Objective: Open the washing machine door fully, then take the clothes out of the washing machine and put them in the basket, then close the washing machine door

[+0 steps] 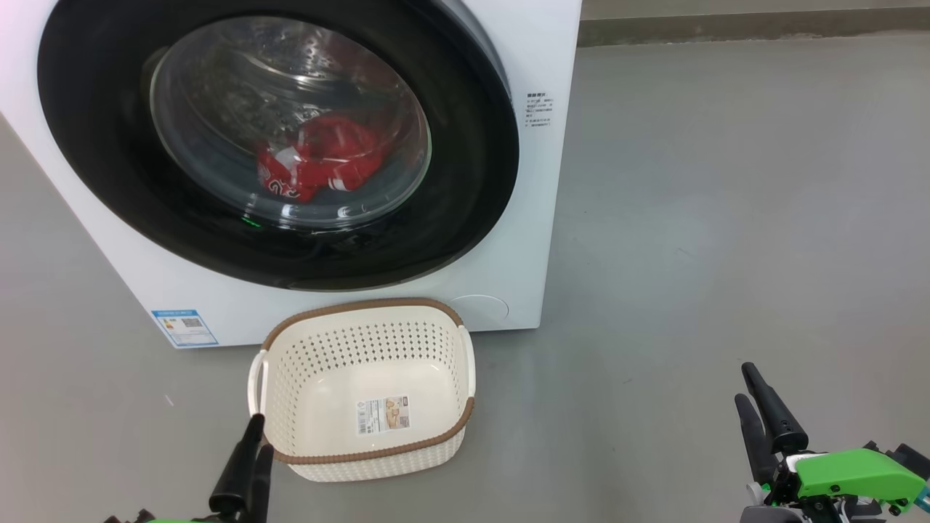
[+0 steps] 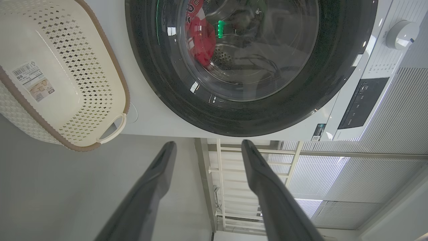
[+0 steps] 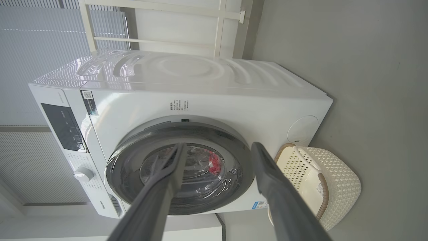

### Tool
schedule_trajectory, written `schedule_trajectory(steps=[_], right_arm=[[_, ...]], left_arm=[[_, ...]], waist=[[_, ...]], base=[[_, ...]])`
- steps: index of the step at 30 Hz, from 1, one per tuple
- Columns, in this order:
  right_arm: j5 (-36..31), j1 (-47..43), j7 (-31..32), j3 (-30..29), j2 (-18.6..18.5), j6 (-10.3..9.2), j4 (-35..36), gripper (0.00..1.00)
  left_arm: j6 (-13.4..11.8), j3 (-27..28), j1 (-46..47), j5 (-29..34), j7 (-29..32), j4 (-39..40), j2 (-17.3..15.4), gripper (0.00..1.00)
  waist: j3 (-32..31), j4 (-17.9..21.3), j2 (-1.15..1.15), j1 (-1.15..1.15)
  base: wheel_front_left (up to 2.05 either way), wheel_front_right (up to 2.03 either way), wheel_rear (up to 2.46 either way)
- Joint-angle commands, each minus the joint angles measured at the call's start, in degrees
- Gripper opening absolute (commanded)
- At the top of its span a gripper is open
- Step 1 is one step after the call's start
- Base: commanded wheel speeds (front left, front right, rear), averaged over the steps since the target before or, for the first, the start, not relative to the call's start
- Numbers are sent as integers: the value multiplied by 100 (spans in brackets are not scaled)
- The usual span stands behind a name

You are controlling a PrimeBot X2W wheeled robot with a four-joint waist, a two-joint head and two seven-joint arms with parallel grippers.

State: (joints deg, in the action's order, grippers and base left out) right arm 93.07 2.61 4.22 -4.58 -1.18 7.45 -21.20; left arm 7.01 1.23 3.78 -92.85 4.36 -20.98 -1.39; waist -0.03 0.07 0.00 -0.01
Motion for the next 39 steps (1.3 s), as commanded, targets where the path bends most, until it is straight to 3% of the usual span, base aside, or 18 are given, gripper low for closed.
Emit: schedule_trajectory(steps=[1,18,39], right_arm=[[-95,280,-69,66,-66,1,140,100],[-1144,551,-348,155,-78,2,-22,100],[-3225,813,-697,173,-92,2,17,100]], left_arm=[[5,-38,277,124,-74,98,-92,100],[-88,-202,477,1095,-349,104,-97,100],[-375,-417,756,2788,-701,78,-112,100]], waist=[[-1,2,0,1],[-25,27,0,1],[-13,80,0,1]], base=[[0,0,0],[0,0,0],[0,0,0]])
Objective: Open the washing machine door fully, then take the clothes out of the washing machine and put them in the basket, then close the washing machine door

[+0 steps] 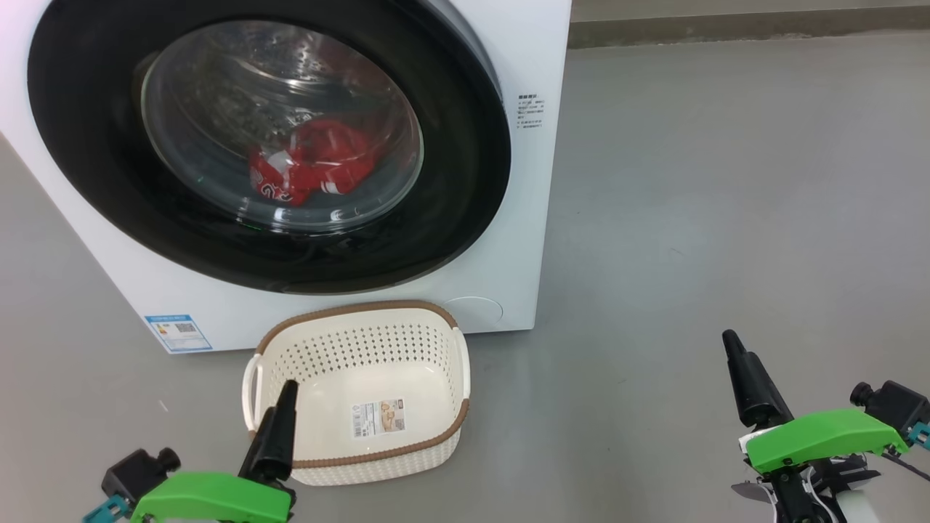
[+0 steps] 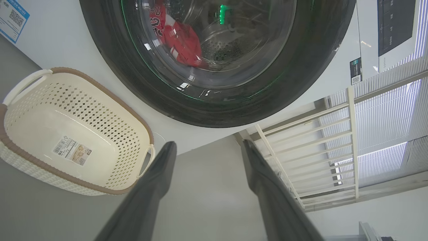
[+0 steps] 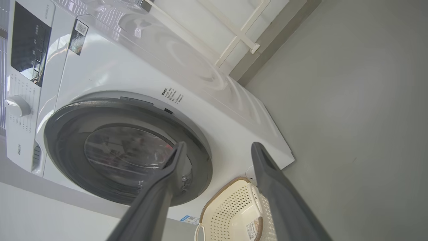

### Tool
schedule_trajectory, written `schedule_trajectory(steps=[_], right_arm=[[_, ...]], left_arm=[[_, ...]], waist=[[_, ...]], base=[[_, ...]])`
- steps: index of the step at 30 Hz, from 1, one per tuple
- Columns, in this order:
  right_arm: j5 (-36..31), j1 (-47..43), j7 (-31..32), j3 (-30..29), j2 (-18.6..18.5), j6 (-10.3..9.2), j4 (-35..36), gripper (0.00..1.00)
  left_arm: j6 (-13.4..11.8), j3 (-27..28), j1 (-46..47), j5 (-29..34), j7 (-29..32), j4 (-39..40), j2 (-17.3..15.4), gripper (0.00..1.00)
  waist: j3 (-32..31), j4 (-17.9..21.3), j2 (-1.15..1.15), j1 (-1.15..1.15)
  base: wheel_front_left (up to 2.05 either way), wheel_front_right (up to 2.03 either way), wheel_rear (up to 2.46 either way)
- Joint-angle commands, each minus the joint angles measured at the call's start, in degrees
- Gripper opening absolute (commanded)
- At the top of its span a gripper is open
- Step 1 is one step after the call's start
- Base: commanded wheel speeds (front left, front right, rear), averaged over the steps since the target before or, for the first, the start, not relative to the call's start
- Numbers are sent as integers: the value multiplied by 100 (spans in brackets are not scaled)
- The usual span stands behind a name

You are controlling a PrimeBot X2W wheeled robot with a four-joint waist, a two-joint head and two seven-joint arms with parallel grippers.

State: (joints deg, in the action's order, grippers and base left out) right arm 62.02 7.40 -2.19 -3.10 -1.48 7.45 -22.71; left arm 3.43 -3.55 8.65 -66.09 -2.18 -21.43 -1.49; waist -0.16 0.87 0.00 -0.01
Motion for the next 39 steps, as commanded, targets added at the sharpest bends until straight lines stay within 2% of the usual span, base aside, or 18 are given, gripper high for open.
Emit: schedule_trajectory(steps=[1,16,39], right_arm=[[-210,342,-72,25,-63,2,181,100],[-1651,484,-338,3,-80,2,292,100],[-3255,763,-704,72,-103,3,361,100]], left_arm=[[-26,49,283,190,-64,122,-103,100],[-192,-84,445,1478,-332,166,-105,100],[-421,-286,750,3221,-701,-9,-132,100]], waist=[[3,3,0,1],[-13,11,0,1],[-30,77,0,1]], base=[[0,0,0],[0,0,0],[0,0,0]])
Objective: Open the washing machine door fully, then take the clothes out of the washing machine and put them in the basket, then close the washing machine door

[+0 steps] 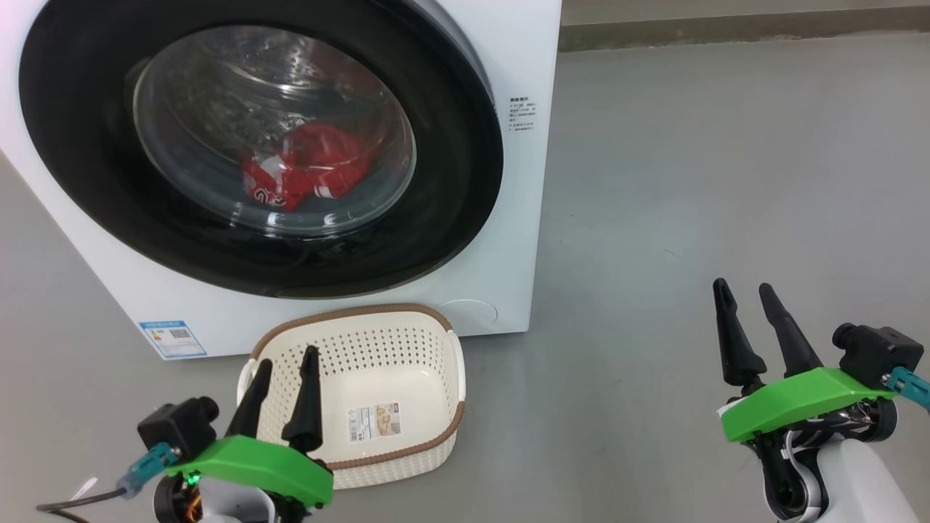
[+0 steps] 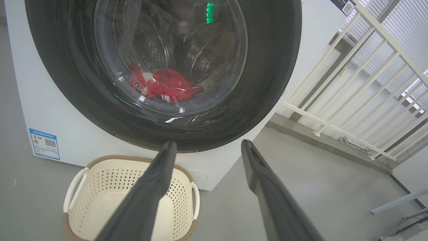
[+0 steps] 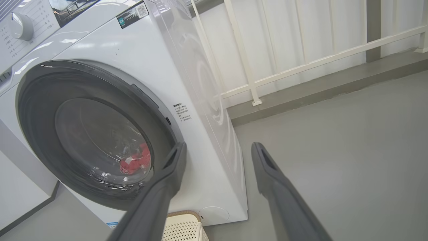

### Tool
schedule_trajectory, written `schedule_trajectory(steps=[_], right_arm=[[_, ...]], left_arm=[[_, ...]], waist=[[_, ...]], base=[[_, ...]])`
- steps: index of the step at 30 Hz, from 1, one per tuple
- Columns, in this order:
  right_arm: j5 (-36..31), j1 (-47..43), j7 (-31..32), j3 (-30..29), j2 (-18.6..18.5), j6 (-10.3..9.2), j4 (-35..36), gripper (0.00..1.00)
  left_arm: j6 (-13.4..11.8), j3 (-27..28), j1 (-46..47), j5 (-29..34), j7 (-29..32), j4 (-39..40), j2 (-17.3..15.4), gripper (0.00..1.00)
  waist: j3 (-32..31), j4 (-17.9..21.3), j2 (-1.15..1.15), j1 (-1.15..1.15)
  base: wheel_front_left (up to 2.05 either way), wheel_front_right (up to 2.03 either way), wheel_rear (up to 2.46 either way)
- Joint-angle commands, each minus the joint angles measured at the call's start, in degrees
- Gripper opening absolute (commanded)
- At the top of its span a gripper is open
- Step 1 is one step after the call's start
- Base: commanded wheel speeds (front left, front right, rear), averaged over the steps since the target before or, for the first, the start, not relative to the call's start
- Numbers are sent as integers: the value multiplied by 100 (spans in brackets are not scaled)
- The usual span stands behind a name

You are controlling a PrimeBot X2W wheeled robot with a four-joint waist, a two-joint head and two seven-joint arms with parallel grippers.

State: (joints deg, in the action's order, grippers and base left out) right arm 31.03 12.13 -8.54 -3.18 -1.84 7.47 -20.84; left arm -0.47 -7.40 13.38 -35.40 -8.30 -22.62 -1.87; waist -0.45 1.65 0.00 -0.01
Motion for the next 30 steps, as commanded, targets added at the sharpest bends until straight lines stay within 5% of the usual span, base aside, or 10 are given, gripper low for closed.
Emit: schedule_trajectory(steps=[1,30], right_arm=[[-226,300,-85,75,-68,2,176,100],[-2196,646,-551,151,-98,2,143,100]], left_arm=[[-37,90,295,219,-105,99,-93,100],[-288,-12,676,2058,-574,2,-103,100]], waist=[[-1,-3,0,0],[-34,-53,0,0]], base=[[0,0,0],[0,0,0]])
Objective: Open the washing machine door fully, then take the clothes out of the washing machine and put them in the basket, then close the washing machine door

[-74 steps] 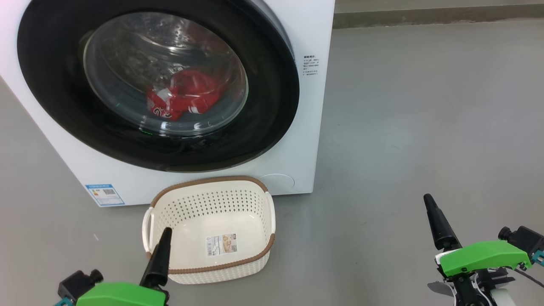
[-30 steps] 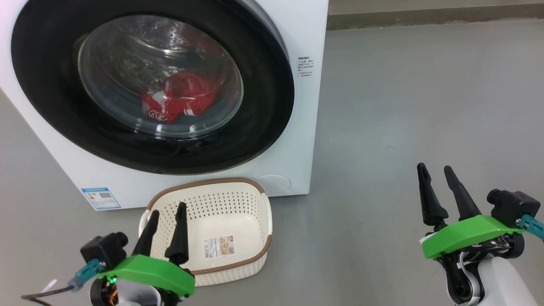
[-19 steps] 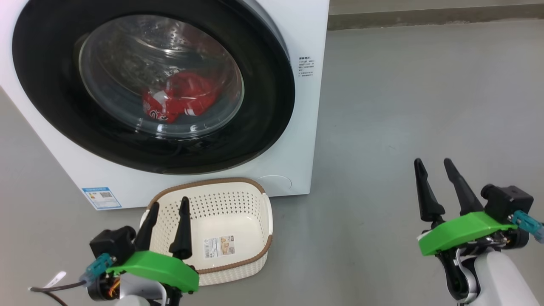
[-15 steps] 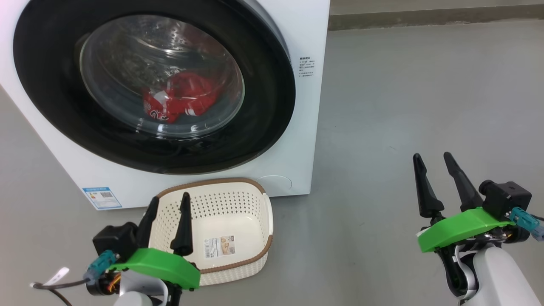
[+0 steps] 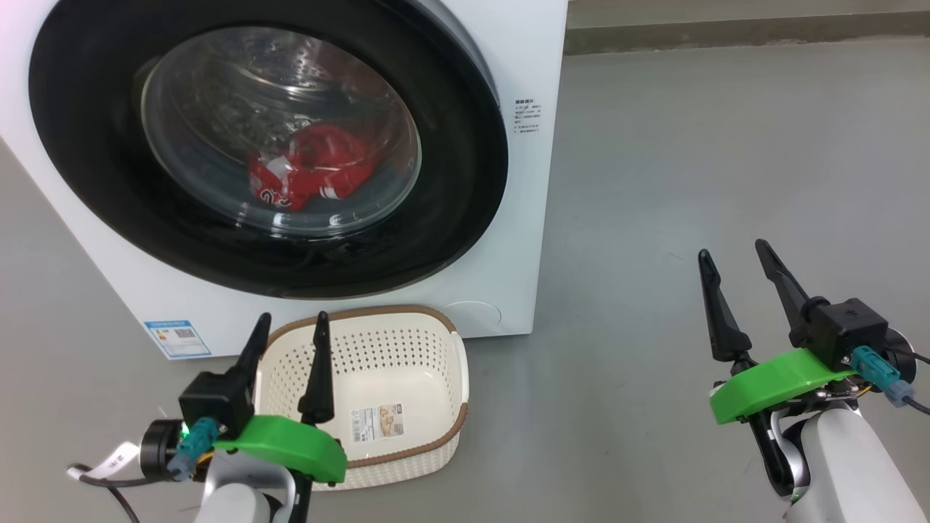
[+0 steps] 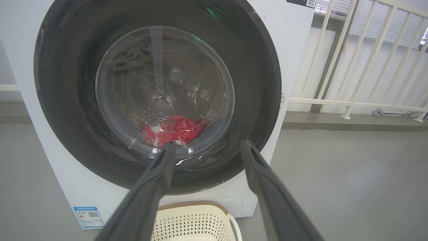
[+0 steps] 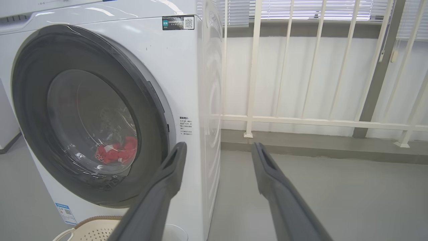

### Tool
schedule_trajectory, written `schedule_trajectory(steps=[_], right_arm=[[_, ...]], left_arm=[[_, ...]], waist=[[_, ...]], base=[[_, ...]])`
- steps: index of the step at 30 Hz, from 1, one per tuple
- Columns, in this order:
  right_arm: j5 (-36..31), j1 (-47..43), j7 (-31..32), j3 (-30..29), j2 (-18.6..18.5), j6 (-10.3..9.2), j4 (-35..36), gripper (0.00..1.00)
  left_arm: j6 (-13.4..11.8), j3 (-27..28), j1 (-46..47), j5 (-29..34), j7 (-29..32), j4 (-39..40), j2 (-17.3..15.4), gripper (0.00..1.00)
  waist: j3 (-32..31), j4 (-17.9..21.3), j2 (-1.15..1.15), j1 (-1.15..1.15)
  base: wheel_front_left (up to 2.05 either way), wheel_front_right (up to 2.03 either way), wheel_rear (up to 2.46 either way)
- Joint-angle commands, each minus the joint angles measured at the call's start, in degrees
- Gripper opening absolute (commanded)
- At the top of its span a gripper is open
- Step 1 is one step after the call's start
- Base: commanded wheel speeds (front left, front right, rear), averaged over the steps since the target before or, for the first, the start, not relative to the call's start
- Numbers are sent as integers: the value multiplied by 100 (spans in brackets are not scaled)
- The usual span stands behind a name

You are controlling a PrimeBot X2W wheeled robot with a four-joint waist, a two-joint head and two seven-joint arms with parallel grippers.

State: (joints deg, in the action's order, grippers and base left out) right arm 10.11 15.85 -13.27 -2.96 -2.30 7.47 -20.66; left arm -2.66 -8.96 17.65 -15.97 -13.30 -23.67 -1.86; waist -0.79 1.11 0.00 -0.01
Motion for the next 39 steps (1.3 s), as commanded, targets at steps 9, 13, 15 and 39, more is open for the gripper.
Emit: schedule_trajectory(steps=[9,13,15,39], right_arm=[[-505,332,-173,156,-58,2,78,100],[-479,313,-173,163,-58,2,77,100],[-472,307,-173,164,-58,2,70,100],[-413,337,-173,112,-58,2,116,100]], left_arm=[[-129,132,310,413,-170,42,-105,100],[-120,145,300,359,-170,28,-104,100],[-121,143,293,338,-170,19,-104,100],[-199,32,263,317,-170,249,-102,100]], waist=[[-28,24,0,0],[-45,30,0,0],[-55,29,0,0],[158,-80,0,0]], base=[[0,0,0],[0,0,0],[0,0,0],[0,0,0]])
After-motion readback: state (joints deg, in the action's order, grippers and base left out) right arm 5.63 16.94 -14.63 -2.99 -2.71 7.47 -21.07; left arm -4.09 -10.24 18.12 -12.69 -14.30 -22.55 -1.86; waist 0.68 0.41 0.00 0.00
